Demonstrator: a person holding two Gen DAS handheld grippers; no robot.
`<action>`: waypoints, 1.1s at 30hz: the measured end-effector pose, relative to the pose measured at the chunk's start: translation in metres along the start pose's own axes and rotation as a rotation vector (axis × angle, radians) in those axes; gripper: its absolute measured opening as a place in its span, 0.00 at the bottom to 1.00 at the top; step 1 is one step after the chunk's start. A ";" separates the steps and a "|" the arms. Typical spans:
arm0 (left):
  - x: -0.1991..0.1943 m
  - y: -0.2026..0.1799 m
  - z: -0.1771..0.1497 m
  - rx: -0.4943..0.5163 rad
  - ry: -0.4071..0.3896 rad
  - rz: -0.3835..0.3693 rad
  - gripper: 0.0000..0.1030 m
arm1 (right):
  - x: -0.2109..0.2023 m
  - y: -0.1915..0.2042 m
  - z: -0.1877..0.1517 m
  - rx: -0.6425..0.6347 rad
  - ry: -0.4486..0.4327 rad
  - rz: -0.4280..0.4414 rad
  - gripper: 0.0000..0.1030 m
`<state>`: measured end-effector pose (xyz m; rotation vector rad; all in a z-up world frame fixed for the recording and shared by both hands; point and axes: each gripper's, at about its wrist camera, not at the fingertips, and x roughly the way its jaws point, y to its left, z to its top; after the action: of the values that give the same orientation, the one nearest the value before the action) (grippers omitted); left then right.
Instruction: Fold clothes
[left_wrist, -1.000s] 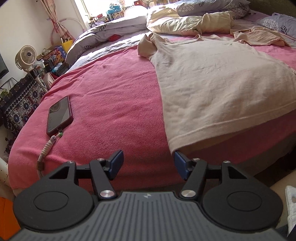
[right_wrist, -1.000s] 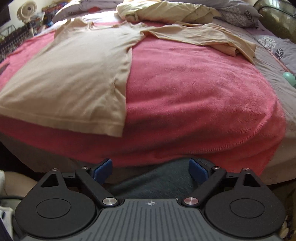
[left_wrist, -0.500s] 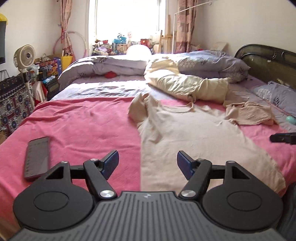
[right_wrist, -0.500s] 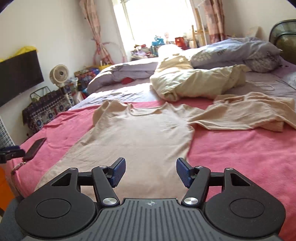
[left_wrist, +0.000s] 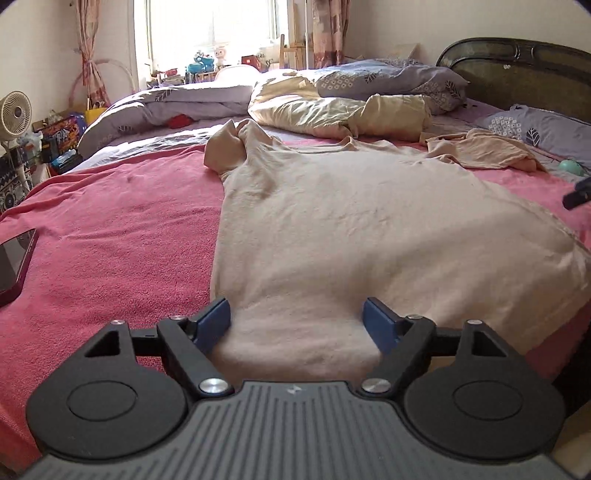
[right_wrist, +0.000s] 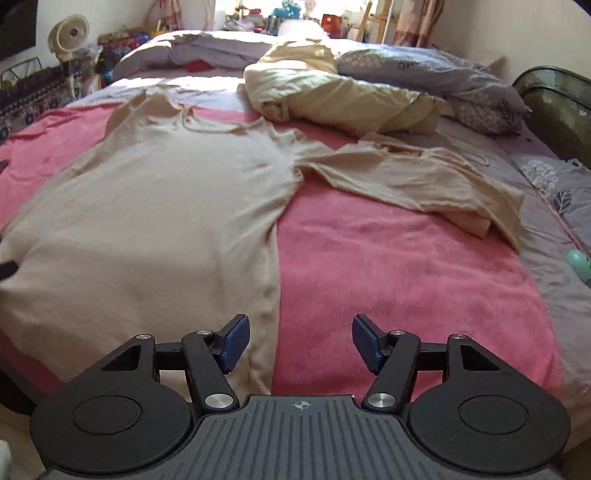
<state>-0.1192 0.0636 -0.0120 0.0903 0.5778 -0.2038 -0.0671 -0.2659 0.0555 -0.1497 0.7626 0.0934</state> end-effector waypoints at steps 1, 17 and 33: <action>-0.002 0.002 -0.004 -0.014 -0.022 -0.010 0.79 | 0.003 0.010 0.022 -0.016 -0.037 0.027 0.63; -0.011 0.033 -0.020 -0.083 -0.133 -0.234 0.98 | 0.291 0.377 0.237 -0.630 -0.038 -0.138 0.46; -0.005 0.025 -0.019 -0.059 -0.133 -0.194 0.99 | 0.104 0.091 0.136 -0.008 -0.064 -0.271 0.29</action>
<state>-0.1278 0.0911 -0.0240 -0.0367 0.4596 -0.3782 0.0876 -0.1497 0.0714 -0.2549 0.6726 -0.1550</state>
